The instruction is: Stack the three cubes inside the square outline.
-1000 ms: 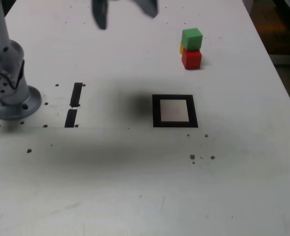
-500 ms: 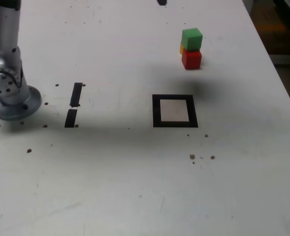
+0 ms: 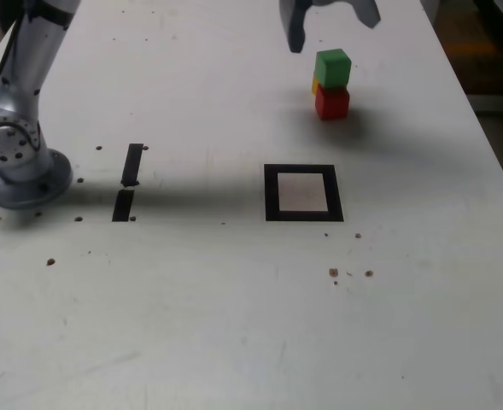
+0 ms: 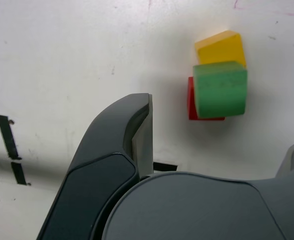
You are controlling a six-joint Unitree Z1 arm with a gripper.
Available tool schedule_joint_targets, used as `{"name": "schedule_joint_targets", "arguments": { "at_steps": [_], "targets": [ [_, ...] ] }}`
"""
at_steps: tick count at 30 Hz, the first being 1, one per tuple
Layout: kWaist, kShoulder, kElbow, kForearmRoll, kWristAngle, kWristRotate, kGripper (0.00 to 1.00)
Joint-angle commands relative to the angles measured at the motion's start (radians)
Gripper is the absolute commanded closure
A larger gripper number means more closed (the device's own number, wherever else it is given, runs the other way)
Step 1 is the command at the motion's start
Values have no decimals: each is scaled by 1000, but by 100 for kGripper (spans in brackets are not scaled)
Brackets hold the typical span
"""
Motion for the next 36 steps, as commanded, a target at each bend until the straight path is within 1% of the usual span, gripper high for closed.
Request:
{"name": "schedule_joint_targets", "arguments": {
  "at_steps": [1,5,10,16,21,24,31,33,36],
  "targets": [
    [13,16,-10,4,5,4,4],
    [36,54,-35,3,10,13,5],
    [61,110,-50,2,2,21,8],
    [54,127,-51,-6,5,22,12],
    [43,151,-55,-25,-20,21,15],
    [40,167,-61,-37,-27,19,20],
    [38,177,-69,-46,-12,13,32],
    [38,176,-72,-43,-11,10,38],
    [35,168,-77,-38,-11,7,50]
  ]
}}
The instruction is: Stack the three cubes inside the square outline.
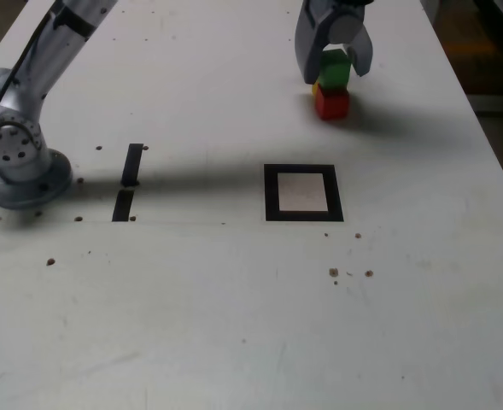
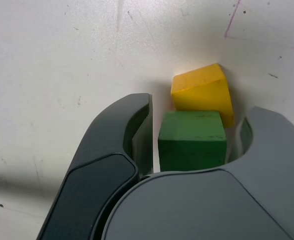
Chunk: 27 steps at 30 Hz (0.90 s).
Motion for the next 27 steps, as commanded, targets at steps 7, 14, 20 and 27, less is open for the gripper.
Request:
{"name": "schedule_joint_targets", "arguments": {
  "at_steps": [7,14,20,27],
  "targets": [
    [-9,-27,-11,14,-25,1,74],
    [-6,-118,65,26,-6,19,76],
    [-1,-258,318,-71,17,18,76],
    [19,-340,587,-222,34,28,76]
  ]
}}
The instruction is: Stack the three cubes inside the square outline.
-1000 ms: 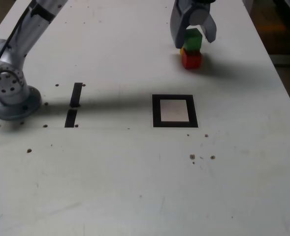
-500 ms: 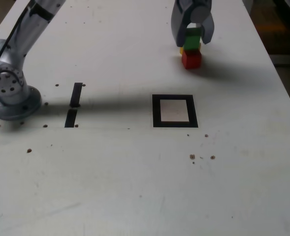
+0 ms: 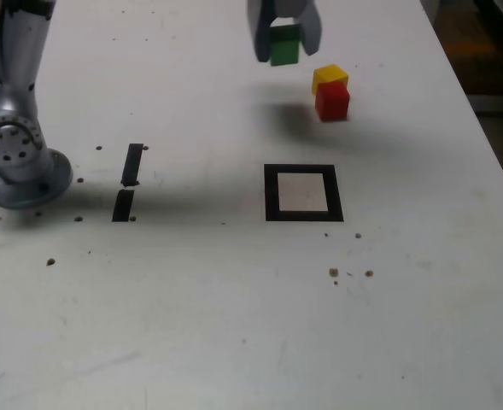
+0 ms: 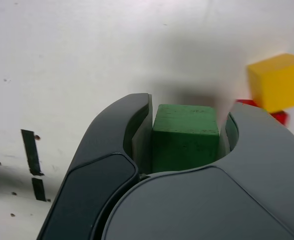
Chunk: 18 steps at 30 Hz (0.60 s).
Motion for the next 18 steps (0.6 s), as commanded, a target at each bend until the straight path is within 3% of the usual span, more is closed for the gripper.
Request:
{"name": "schedule_joint_targets", "arguments": {
  "at_steps": [1,18],
  "targets": [
    [1,-3,135,-32,2,7,76],
    [13,-32,327,-186,17,11,74]
  ]
}}
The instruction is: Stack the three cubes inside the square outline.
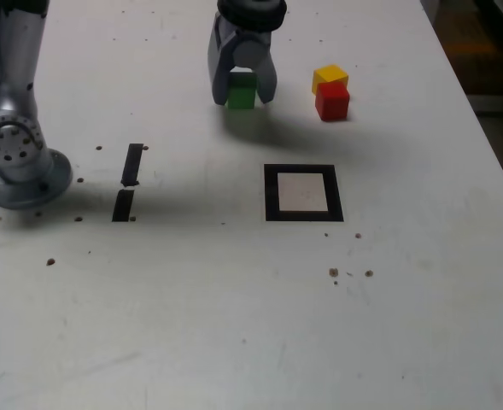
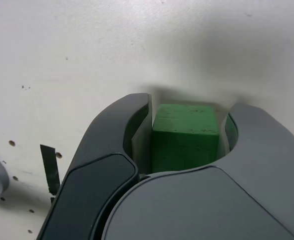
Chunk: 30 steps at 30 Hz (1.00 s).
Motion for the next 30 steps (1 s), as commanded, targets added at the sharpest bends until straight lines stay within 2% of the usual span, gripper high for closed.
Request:
{"name": "schedule_joint_targets", "arguments": {
  "at_steps": [1,4,10,18,23,26,30],
  "targets": [
    [2,0,9,-10,-1,2,72],
    [3,3,17,-16,-1,1,62],
    [3,9,26,-24,-3,1,30],
    [4,-2,16,3,-10,-1,4],
    [-9,-33,-62,74,-8,-17,0],
    [-40,-38,-178,135,-6,-37,0],
    [-79,5,-365,237,-14,-63,1]
  ]
}}
